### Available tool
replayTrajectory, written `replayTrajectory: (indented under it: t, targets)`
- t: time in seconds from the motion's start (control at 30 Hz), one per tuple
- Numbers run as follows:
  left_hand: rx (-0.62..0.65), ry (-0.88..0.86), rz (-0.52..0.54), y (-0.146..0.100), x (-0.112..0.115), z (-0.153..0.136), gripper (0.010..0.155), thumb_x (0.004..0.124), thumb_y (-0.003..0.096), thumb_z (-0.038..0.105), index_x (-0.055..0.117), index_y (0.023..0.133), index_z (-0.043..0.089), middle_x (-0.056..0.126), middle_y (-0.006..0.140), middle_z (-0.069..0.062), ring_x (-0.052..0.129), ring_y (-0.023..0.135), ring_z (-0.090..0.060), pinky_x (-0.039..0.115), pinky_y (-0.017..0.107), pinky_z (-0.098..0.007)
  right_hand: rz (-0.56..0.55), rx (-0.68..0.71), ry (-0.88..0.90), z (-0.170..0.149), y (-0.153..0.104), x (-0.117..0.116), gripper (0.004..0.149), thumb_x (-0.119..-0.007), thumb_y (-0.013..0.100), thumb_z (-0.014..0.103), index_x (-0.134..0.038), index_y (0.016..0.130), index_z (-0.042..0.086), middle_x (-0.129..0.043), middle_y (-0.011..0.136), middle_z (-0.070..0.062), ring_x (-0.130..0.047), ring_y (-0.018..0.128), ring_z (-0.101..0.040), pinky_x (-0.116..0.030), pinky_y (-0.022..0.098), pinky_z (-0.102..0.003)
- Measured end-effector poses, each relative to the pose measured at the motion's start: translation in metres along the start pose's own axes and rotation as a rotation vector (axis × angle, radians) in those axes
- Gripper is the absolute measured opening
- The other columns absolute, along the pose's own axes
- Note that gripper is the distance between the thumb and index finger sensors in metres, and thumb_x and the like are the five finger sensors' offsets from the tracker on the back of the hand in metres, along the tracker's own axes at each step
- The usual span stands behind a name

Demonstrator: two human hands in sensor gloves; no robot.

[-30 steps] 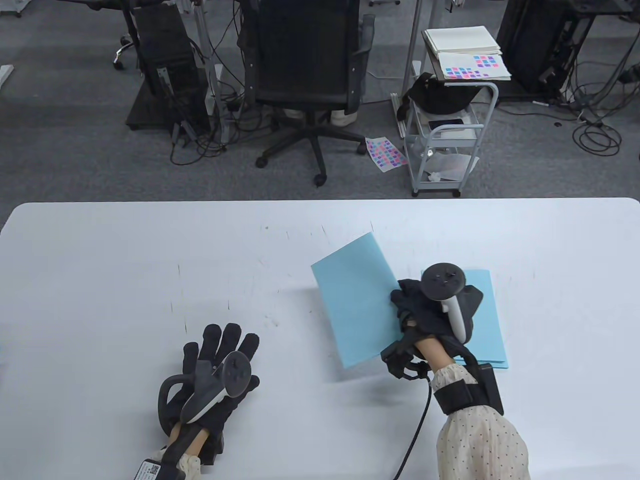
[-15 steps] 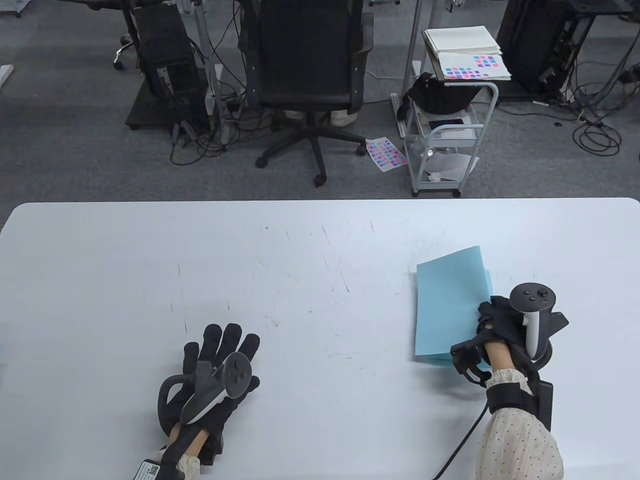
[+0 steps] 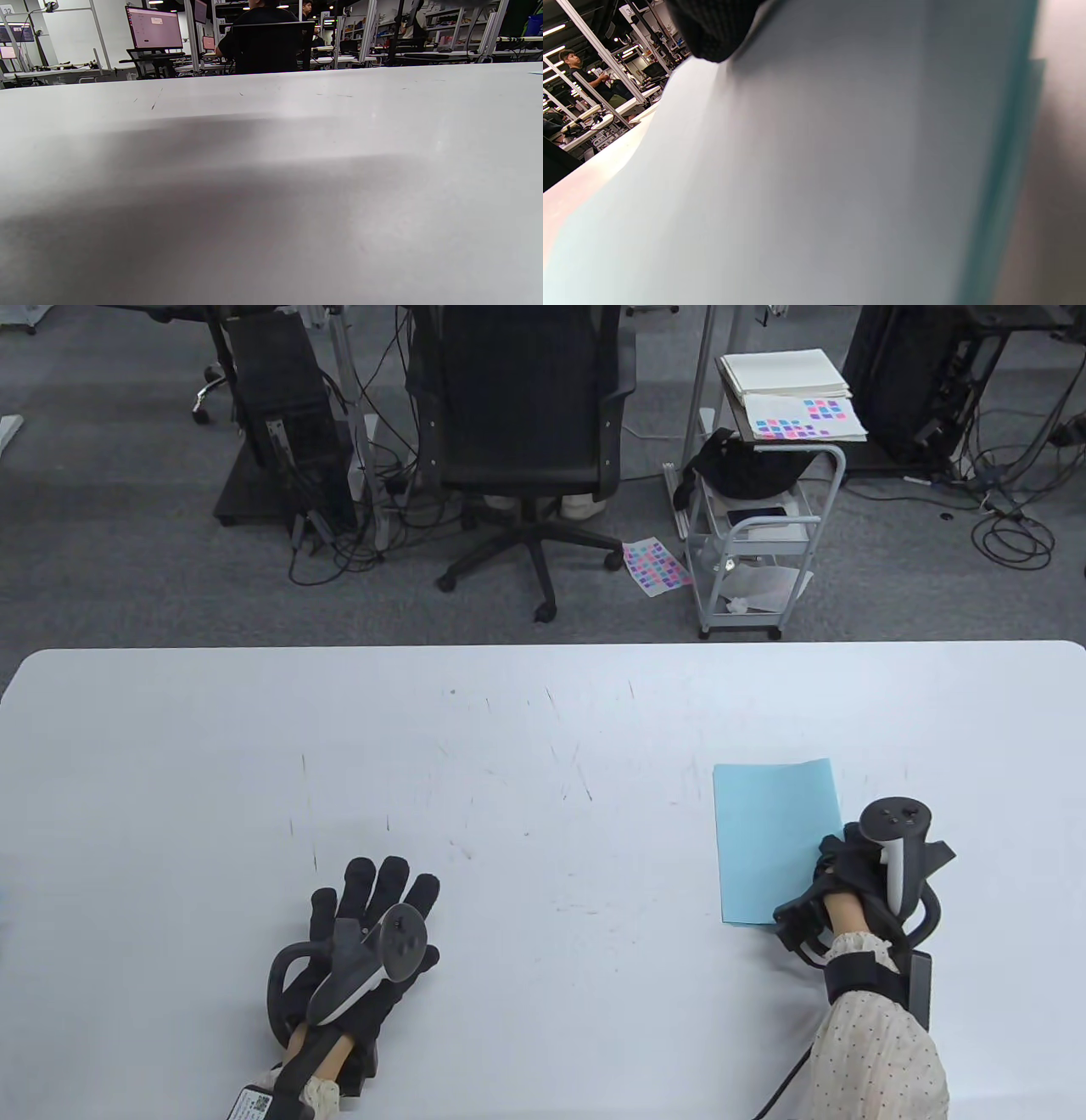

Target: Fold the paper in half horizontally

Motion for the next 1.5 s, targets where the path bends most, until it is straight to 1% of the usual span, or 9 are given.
replayTrajectory:
  t: [0.07,0.13,0.23,0.47,0.7,0.8,1.03,1.23,1.5]
  targets:
    - [0.001,0.001,-0.002,0.0,0.0,0.0,0.077,0.065,0.034,0.063,0.026,0.1,0.062,0.017,0.119,0.023,0.015,0.116,-0.017,0.029,0.089,-0.054,0.004,0.006,-0.015,0.002,-0.002,-0.003,0.066,-0.074,0.047,0.035,-0.047,0.104,0.018,-0.071,0.09,-0.005,-0.047,0.1,-0.038,-0.035,0.074,-0.064]
    - [0.002,0.003,-0.003,0.0,0.0,0.001,0.077,0.065,0.0341,0.063,0.026,0.1,0.062,0.017,0.119,0.023,0.015,0.116,-0.017,0.029,0.089,-0.054,0.027,0.018,-0.047,0.005,-0.005,-0.005,0.073,-0.074,0.047,0.037,-0.036,0.107,0.02,-0.055,0.104,-0.007,-0.031,0.104,-0.04,-0.027,0.074,-0.065]
    - [0.004,0.003,-0.004,0.0,0.001,0.001,0.077,0.065,0.034,0.063,0.026,0.1,0.062,0.017,0.119,0.023,0.015,0.116,-0.016,0.029,0.089,-0.054,0.024,0.061,-0.054,0.013,-0.014,-0.004,0.077,-0.074,0.047,0.038,-0.031,0.108,0.021,-0.039,0.113,-0.009,-0.02,0.105,-0.042,-0.022,0.073,-0.067]
    - [0.022,0.005,0.001,-0.001,0.0,0.006,0.077,0.065,0.0342,0.063,0.026,0.1,0.062,0.017,0.119,0.023,0.015,0.116,-0.017,0.029,0.089,-0.054,0.063,0.234,-0.041,0.042,-0.053,0.002,0.074,-0.074,0.047,0.038,-0.035,0.108,0.022,-0.04,0.113,-0.009,-0.022,0.105,-0.042,-0.023,0.073,-0.067]
    - [0.036,0.005,0.009,-0.004,-0.002,0.012,0.077,0.065,0.034,0.063,0.026,0.1,0.062,0.017,0.119,0.023,0.015,0.116,-0.017,0.029,0.089,-0.054,0.061,0.493,-0.101,0.073,-0.116,0.003,0.075,-0.074,0.047,0.04,-0.035,0.108,0.022,-0.041,0.114,-0.008,-0.022,0.105,-0.043,-0.022,0.073,-0.067]
    - [0.041,0.005,0.012,-0.005,-0.003,0.014,0.077,0.065,0.0341,0.063,0.026,0.1,0.062,0.017,0.119,0.023,0.016,0.116,-0.018,0.029,0.089,-0.054,0.088,0.578,-0.105,0.078,-0.14,-0.006,0.075,-0.074,0.047,0.041,-0.036,0.109,0.023,-0.04,0.114,-0.008,-0.021,0.105,-0.043,-0.021,0.072,-0.068]
    - [0.061,0.025,0.023,-0.008,-0.003,0.022,0.077,0.064,0.0342,0.063,0.025,0.1,0.063,0.016,0.119,0.023,0.015,0.116,-0.017,0.029,0.089,-0.054,0.147,0.764,-0.185,0.078,-0.19,-0.047,0.075,-0.073,0.046,0.044,-0.036,0.109,0.025,-0.036,0.116,-0.008,-0.016,0.105,-0.043,-0.018,0.072,-0.068]
    - [0.061,0.032,0.039,-0.009,-0.004,0.023,0.077,0.064,0.0341,0.063,0.023,0.1,0.063,0.014,0.119,0.023,0.012,0.116,-0.018,0.027,0.089,-0.055,0.082,0.888,-0.327,0.076,-0.213,-0.066,0.076,-0.072,0.045,0.048,-0.035,0.109,0.03,-0.029,0.117,-0.007,-0.011,0.105,-0.043,-0.014,0.071,-0.069]
    - [0.055,0.036,0.063,-0.009,-0.005,0.022,0.079,0.064,0.034,0.064,0.02,0.099,0.063,0.009,0.118,0.022,0.009,0.115,-0.019,0.025,0.088,-0.057,0.033,0.977,-0.451,0.074,-0.228,-0.078,0.08,-0.073,0.043,0.054,-0.03,0.108,0.039,-0.016,0.119,-0.003,-0.002,0.105,-0.041,-0.01,0.07,-0.071]
Point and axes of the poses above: the tracker on the back of each hand, its own z axis roughly to the thumb side, its own y axis roughly from the wrist to the fingertips, x = y × z, the point moved 5 cm from there along y, roughly from the wrist to the fingertips
